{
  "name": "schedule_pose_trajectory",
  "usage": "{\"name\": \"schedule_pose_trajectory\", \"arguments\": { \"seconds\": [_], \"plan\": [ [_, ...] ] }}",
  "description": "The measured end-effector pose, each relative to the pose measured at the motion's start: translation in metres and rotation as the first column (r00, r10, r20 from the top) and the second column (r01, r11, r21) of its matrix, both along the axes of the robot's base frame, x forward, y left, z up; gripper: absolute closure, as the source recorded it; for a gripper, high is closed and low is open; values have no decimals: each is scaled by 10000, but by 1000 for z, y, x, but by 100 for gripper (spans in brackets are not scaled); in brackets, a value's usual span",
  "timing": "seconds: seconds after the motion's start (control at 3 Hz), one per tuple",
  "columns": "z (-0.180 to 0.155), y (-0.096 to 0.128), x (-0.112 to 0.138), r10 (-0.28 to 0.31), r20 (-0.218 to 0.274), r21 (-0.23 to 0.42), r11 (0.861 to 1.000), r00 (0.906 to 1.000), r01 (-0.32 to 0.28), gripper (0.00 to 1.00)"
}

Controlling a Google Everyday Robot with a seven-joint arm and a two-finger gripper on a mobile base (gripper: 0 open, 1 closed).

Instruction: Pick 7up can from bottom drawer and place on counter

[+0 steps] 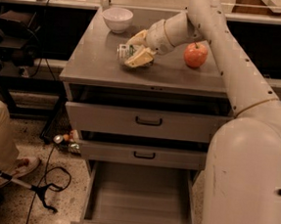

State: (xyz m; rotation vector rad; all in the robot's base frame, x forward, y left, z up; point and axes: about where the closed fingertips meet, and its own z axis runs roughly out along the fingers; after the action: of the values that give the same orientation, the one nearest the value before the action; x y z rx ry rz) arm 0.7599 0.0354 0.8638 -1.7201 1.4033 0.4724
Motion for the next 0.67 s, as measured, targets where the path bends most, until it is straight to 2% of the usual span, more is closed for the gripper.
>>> {"name": "schedule_pose_trajectory", "arguments": {
  "seconds": [0.33, 0.67],
  "plan": [
    [-3, -1, 3, -35, -116, 71, 10000, 9999, 35, 1],
    [-5, -5, 4, -33, -235, 100, 9999, 9997, 35, 0]
  ]
}}
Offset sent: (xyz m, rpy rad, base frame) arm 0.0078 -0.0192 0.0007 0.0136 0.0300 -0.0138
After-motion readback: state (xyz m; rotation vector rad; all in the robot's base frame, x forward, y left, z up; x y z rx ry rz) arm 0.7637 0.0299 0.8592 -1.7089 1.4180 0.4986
